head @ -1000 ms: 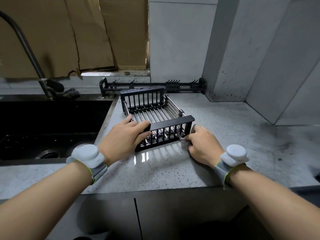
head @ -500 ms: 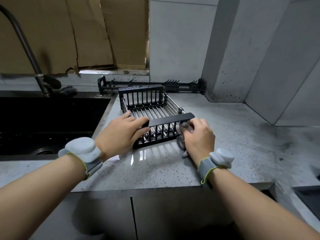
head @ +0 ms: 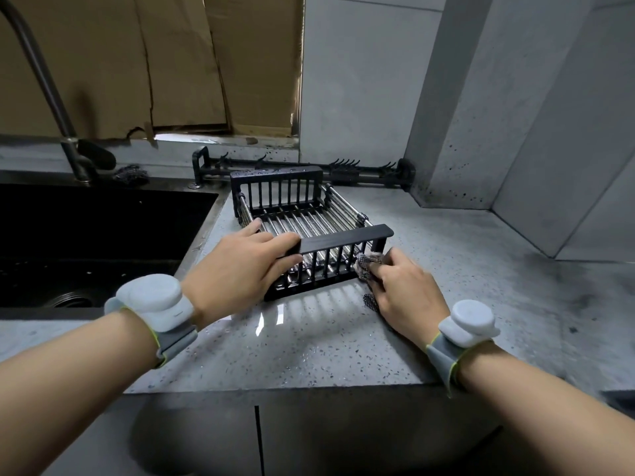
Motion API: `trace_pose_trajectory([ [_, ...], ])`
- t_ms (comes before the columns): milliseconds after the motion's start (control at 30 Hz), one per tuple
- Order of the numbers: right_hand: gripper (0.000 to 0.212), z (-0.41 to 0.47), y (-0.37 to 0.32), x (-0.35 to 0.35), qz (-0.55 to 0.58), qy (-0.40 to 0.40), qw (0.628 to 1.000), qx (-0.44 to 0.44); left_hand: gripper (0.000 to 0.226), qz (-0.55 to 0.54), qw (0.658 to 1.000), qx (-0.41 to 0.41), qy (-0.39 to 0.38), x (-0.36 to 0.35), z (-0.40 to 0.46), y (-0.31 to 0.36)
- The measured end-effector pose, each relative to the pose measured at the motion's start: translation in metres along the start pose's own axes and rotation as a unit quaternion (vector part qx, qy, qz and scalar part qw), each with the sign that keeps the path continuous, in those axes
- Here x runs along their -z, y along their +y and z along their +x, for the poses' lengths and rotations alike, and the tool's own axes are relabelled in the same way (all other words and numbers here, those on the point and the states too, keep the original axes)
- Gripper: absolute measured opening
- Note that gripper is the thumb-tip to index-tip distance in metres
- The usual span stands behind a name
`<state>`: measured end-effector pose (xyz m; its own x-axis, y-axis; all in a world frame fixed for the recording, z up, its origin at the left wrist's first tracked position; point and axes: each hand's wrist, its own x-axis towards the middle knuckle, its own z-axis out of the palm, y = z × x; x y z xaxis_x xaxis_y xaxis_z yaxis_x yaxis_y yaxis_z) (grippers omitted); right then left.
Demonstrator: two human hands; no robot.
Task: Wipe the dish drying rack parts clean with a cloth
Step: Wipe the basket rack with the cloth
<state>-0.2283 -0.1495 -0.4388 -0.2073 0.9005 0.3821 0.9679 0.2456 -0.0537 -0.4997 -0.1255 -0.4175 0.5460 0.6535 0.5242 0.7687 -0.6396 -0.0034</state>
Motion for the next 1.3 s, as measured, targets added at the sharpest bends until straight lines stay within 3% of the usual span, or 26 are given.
trace_pose_trajectory([
  [133,0.023,0.000,0.001,0.005,0.002,-0.018,1.000,-0.005,0.049,-0.004,1.000,0.006,0.008,-0.001,0.001,0.004],
  [333,0.008,-0.002,0.004,0.004,0.018,0.042,0.999,0.004,0.049,-0.019,0.999,0.014,0.022,0.000,0.000,0.008],
  [567,0.030,0.008,0.001,-0.004,-0.003,-0.039,0.999,0.020,0.049,-0.019,0.999,0.021,0.015,0.002,0.000,0.008],
  [900,0.026,0.021,0.002,0.014,0.018,-0.091,0.996,-0.012,0.054,0.006,0.999,0.031,-0.013,0.005,0.004,0.011],
  [1067,0.025,-0.001,0.005,0.021,0.074,-0.033,0.997,-0.017,0.052,-0.004,0.999,0.036,-0.014,0.005,0.004,0.012],
  [1200,0.022,-0.001,0.001,0.019,0.133,0.062,0.989,0.003,0.053,-0.010,0.999,0.030,-0.013,0.003,0.003,0.010],
  [1300,0.009,0.005,-0.003,0.009,0.089,0.092,0.992,0.024,0.053,-0.017,0.999,0.025,-0.014,0.002,0.002,0.008],
])
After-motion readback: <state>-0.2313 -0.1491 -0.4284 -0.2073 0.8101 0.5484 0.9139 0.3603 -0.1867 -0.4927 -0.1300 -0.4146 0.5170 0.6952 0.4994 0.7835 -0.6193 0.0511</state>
